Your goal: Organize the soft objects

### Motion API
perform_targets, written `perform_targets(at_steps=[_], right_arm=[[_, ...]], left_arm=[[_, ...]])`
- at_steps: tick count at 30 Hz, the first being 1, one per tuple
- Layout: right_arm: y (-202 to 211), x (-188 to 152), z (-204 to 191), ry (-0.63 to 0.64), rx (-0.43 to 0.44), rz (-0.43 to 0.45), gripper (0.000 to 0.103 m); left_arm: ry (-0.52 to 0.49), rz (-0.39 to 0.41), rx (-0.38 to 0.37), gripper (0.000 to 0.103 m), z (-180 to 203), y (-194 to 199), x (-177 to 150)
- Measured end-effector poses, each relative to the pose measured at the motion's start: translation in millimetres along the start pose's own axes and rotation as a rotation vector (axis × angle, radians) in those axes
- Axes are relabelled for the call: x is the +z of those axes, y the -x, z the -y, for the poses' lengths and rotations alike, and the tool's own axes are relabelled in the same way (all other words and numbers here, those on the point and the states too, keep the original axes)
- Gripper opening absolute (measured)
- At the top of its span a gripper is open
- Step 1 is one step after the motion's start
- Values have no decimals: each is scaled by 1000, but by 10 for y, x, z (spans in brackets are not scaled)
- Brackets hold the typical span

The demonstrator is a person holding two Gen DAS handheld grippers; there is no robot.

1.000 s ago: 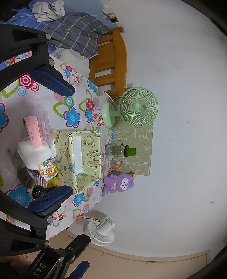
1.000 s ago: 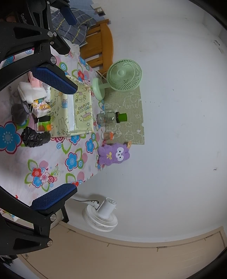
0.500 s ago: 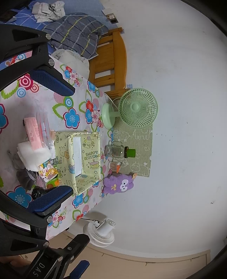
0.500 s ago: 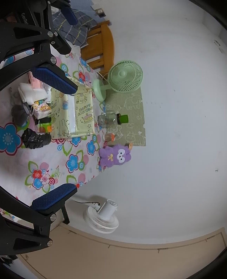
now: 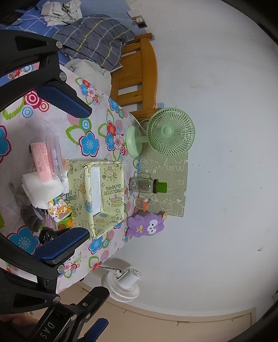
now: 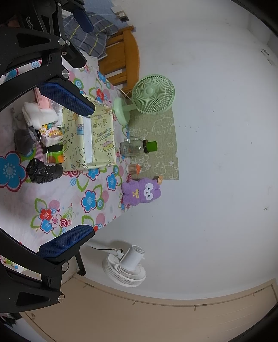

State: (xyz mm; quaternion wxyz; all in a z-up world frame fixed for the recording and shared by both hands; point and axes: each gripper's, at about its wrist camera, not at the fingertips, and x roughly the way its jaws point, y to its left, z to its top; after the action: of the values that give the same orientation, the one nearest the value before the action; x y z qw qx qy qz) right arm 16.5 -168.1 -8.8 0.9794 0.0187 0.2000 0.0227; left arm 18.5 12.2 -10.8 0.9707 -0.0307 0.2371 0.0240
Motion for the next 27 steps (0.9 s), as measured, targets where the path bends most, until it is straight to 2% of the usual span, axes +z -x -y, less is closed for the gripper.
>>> perform_targets(at_steps=[17,27], right_arm=[[-11,8,-30,9,-15,4,103],[-119,9,-36,8,-8,-21,103]], left_arm=[[-3,-8,8,102,3,-28,-9],[-16,-29,10,102,51,-153,-48]])
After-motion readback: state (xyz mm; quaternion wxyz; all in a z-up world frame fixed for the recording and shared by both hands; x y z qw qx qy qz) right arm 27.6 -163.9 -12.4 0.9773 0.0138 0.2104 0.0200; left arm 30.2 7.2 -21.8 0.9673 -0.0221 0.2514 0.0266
